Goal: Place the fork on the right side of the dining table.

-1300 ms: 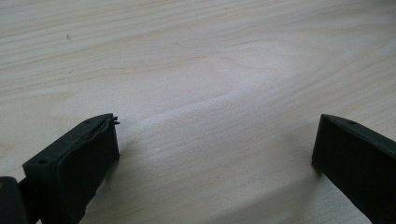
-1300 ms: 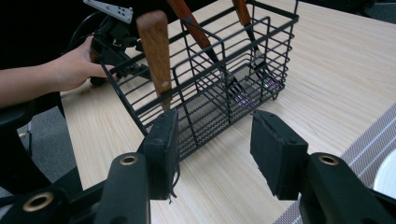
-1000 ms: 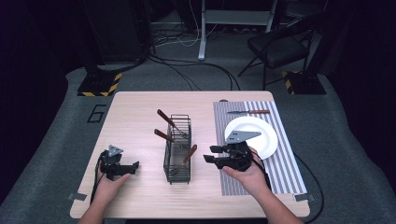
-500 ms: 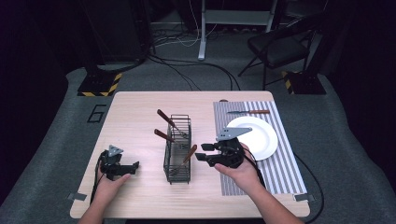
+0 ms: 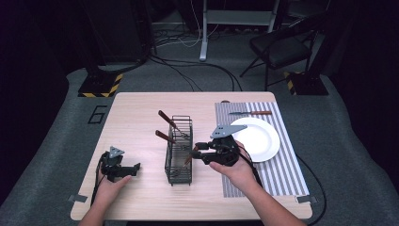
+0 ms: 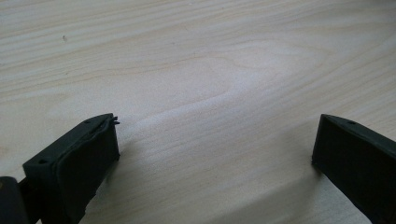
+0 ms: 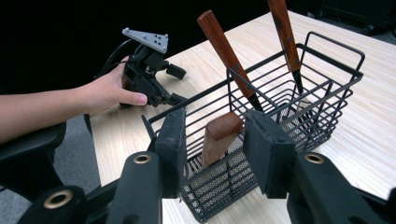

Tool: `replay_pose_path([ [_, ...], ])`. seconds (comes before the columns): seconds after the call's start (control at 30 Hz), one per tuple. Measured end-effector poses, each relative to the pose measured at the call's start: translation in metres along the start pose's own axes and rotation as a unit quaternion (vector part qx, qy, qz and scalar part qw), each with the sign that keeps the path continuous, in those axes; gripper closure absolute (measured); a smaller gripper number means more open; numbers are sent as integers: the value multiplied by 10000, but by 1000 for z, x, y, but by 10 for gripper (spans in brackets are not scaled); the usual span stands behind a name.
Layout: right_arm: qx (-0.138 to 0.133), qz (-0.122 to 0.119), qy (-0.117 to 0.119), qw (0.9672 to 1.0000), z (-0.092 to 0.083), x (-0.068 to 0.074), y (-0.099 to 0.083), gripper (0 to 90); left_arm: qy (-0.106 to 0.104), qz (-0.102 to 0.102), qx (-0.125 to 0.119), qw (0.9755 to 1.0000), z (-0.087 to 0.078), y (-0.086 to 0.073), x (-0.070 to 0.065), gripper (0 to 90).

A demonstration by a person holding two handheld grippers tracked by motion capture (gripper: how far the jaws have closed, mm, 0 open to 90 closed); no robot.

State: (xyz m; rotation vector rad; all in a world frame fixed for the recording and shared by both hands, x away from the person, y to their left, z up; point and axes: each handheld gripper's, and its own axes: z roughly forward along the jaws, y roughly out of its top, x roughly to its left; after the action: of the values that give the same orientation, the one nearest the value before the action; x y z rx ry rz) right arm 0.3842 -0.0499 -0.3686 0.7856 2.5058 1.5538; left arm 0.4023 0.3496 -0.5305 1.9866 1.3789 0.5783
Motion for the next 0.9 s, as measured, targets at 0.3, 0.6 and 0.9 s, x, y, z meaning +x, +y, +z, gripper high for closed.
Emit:
replay_pose_path([
  [0.3, -27, 11, -8, 10000, 0, 0, 6, 700, -17, -7, -4, 10000, 0, 0, 0, 2],
  [0.6, -55, -43, 4, 10000, 1, 1, 8, 735, -15, -4, -4, 10000, 0, 0, 0, 2],
  [0.9, -53, -18, -19, 10000, 1, 3, 11, 742, -15, -5, -3, 10000, 0, 0, 0, 2],
])
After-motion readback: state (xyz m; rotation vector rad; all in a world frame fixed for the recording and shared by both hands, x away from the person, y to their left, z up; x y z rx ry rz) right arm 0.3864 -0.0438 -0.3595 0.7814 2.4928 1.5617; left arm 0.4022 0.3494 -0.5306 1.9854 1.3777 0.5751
